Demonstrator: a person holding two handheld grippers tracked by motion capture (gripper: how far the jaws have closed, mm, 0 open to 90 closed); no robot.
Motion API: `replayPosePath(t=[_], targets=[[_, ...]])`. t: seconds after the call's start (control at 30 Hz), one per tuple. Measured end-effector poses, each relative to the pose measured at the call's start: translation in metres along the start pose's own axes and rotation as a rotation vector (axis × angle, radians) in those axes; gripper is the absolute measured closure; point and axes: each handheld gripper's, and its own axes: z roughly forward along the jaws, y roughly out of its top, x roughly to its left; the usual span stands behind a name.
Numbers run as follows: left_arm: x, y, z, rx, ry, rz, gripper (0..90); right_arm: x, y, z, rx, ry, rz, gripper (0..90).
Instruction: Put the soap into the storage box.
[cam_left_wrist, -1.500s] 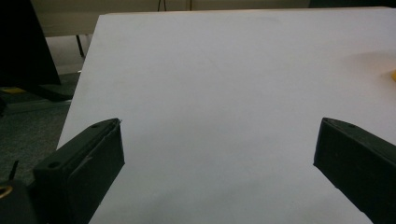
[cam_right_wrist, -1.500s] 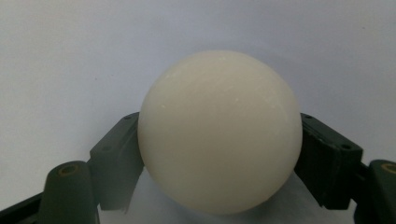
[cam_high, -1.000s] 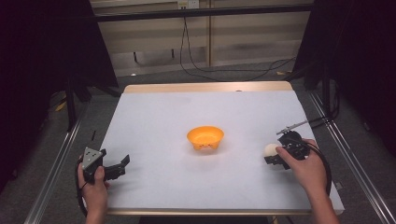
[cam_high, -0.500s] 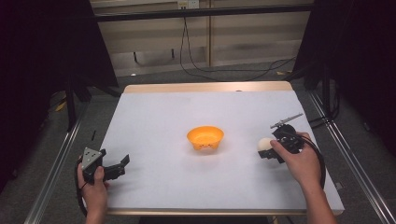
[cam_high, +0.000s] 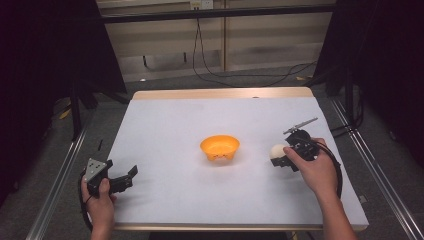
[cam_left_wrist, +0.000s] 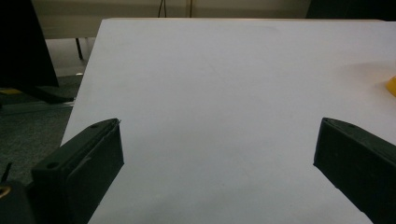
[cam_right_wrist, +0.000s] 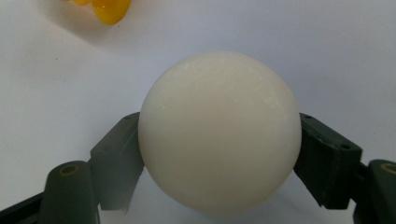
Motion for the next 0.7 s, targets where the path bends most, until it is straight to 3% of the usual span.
replayPosePath(t=[0.7], targets=[[0.0,0.0,-0.001,-0.005,-0.001,0.001,1.3,0.024,0.031,0.01,0.005,0.027,-0.033,24.0]])
